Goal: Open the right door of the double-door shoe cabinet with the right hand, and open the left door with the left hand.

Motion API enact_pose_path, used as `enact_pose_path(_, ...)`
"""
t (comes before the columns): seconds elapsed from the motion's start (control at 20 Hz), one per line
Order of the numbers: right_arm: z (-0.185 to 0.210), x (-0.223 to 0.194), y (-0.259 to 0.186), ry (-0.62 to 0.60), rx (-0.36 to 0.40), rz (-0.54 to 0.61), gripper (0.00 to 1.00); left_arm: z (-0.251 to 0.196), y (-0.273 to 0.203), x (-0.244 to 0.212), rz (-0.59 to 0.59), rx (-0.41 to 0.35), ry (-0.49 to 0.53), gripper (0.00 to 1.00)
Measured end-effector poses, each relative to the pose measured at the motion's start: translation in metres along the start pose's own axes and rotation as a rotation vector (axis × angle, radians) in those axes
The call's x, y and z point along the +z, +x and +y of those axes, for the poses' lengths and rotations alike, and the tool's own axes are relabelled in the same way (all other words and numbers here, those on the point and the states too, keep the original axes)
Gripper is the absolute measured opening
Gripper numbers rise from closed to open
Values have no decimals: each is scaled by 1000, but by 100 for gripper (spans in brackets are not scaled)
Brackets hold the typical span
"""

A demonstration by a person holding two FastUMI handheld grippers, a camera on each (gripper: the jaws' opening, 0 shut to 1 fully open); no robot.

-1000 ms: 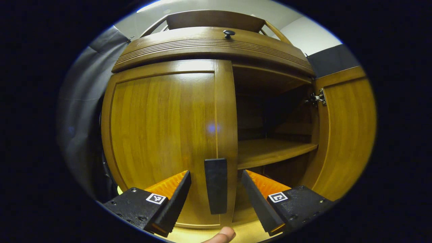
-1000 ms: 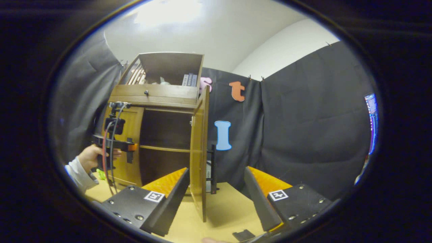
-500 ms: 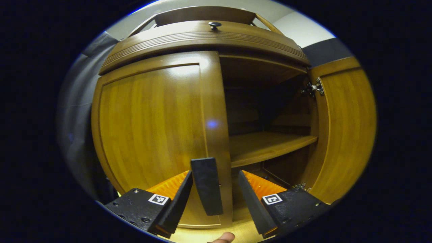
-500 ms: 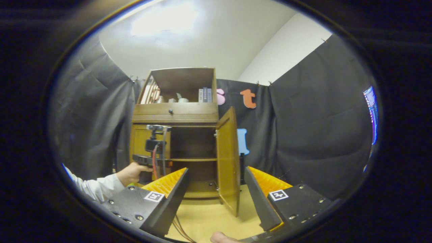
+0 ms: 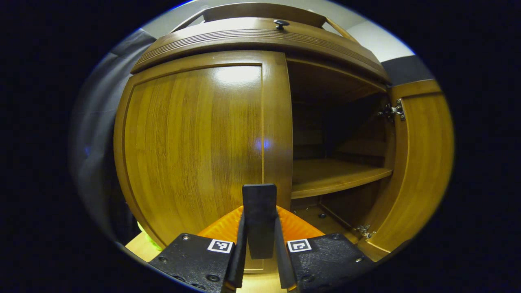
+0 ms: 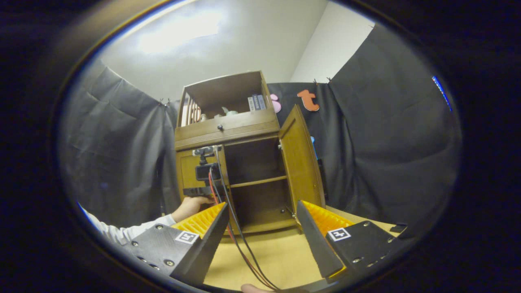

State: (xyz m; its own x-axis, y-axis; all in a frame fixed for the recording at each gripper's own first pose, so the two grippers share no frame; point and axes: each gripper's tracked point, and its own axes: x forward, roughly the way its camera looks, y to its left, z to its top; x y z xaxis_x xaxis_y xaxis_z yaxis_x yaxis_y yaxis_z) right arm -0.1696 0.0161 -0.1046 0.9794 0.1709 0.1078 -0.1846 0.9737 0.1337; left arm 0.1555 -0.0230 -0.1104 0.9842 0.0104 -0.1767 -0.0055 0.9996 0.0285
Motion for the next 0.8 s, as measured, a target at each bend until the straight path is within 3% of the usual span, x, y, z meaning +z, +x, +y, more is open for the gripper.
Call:
enact_pose_path(0.35, -18, 0, -1, 5, -97, 16, 99, 1, -32, -16, 57, -78, 2, 34)
enact_pose_path(0.7, -28, 10, -8, -34, -151, 18, 99, 2, -53, -17, 34, -129, 19, 31)
enact_pose_path(0.75, -30, 11, -7, -38, -153, 16, 94, 4, -58, -16, 34, -137, 17, 29)
enact_pose_path(0.8, -32, 13, -6, -46, -163, 11, 99, 4, -64, -16, 35, -145, 11, 29)
